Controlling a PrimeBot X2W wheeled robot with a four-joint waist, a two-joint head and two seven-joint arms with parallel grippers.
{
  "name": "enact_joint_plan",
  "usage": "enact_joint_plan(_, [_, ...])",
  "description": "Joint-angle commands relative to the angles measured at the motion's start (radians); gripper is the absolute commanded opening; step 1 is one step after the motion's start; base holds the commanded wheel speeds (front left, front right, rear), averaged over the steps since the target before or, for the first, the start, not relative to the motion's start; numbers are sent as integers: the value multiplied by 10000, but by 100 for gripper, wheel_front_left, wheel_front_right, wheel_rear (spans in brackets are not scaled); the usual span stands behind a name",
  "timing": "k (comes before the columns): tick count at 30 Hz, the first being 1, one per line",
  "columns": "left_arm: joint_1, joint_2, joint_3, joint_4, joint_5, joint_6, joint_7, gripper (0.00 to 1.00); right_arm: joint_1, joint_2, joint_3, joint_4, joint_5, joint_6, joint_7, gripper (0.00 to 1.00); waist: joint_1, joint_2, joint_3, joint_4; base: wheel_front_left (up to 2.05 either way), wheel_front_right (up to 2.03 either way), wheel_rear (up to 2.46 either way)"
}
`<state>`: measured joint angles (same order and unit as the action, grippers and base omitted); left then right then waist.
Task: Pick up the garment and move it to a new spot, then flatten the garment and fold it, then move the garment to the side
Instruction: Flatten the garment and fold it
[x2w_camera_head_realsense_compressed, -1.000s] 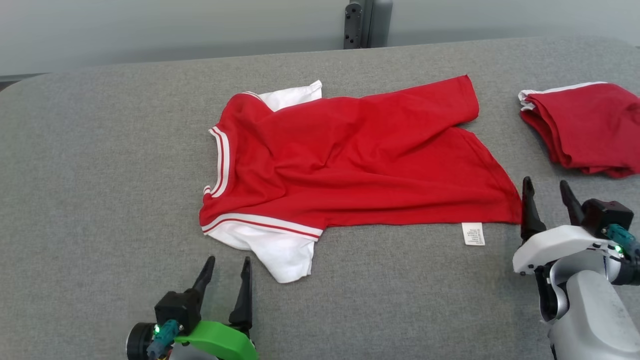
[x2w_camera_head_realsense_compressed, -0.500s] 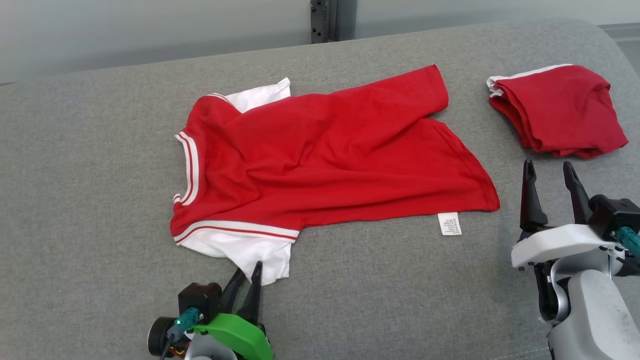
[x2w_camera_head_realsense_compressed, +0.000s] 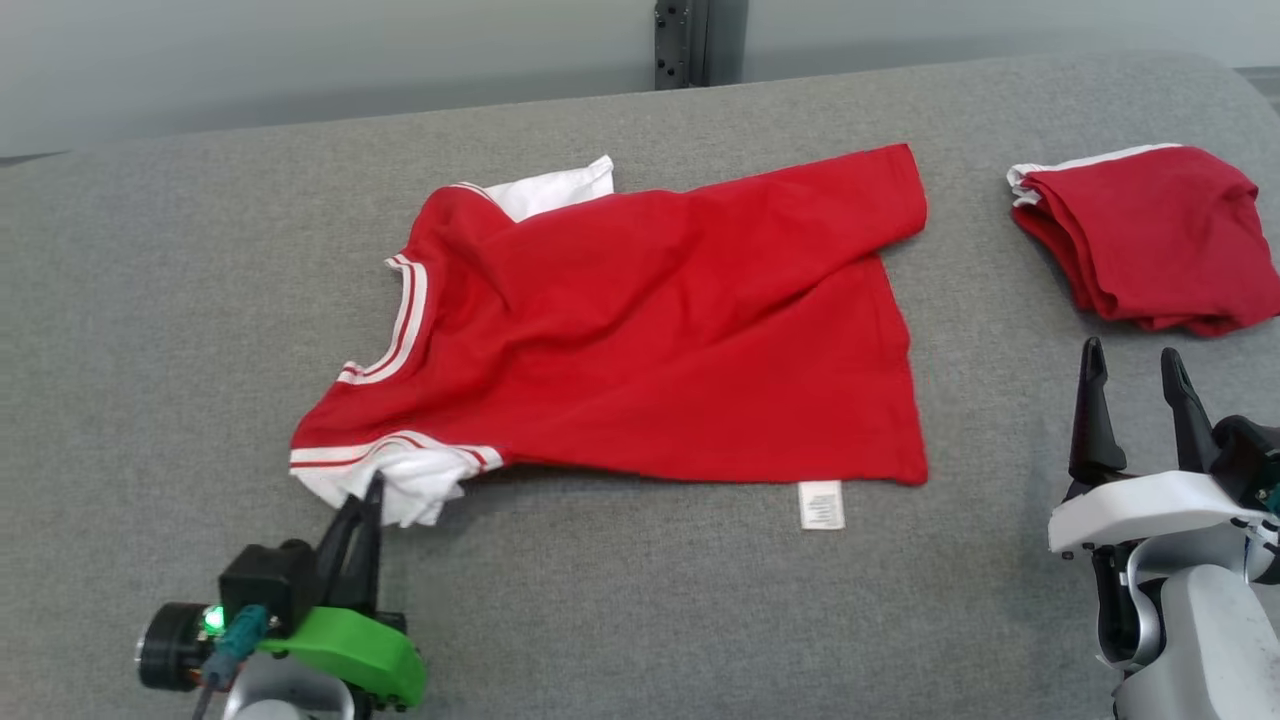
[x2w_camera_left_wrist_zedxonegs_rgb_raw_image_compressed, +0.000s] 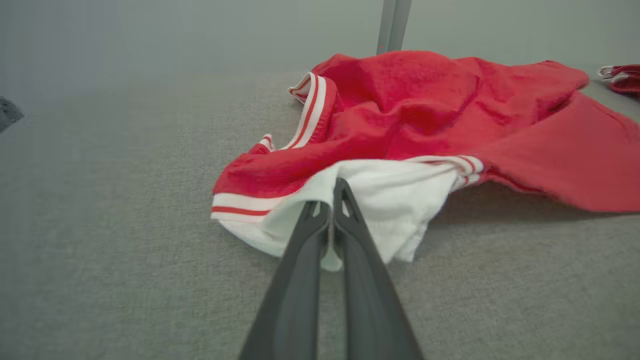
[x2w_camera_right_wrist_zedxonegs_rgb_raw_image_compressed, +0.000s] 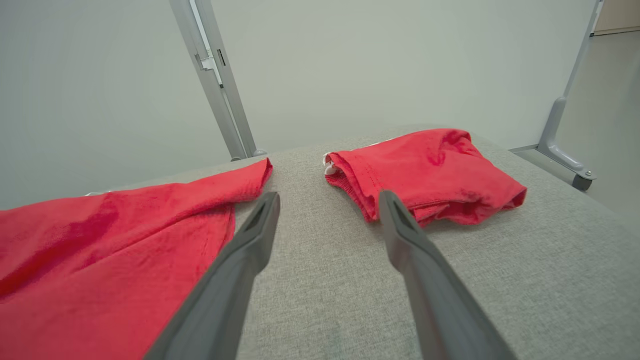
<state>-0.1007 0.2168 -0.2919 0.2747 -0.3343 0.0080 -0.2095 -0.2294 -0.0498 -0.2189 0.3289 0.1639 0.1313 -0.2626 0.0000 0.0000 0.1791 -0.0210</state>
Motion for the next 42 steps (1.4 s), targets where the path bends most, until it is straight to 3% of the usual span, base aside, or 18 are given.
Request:
enact_joint_plan(1, [234,290,142,-403,79,156,226,0,141,-22,8,-1,64,-11,-29,100,0,0,-110,234,0,0,0])
enact_joint_plan(6, [773,1134,309,-1511,191,402,1479,0,73,-23,171,113,139,-11,-29,100,0,0,-107,373,0,0,0])
enact_joint_plan(9, [873,1320,262,-1818,120,423,2056,0,-25,-24,257,168,167,-11,-29,100,0,0,-51,345,0,0,0])
enact_joint_plan(15, [227,1138,-14,-1785,209,339,2332,0,-149,-22,329,208,104,-11,-27,100,0,0,68,111,0,0,0])
enact_joint_plan(23, [-1444,598,-251,-165,190,120,2017,1,-310,-20,594,323,182,-11,-29,100,0,0,335,-423,0,0,0])
enact_joint_plan(24, [-1670,533,-278,100,215,112,1943,32,-349,-20,635,332,191,-11,-28,100,0,0,375,-487,0,0,0])
enact_joint_plan(25, [-1890,455,-290,343,234,100,1824,77,-382,-22,663,346,212,-11,-29,100,0,0,415,-549,0,0,0])
enact_joint_plan(26, [-2099,368,-282,607,231,95,1679,100,-400,-23,685,367,222,-11,-29,100,0,0,452,-598,0,0,0])
enact_joint_plan(35, [-2875,-354,-667,1816,177,-302,347,100,-384,-20,541,410,125,-11,-29,100,0,0,519,-559,0,0,0])
enact_joint_plan(42, [-2223,-574,-810,1097,115,-310,-229,100,-260,-22,509,355,108,-11,-29,100,0,0,293,-133,0,0,0])
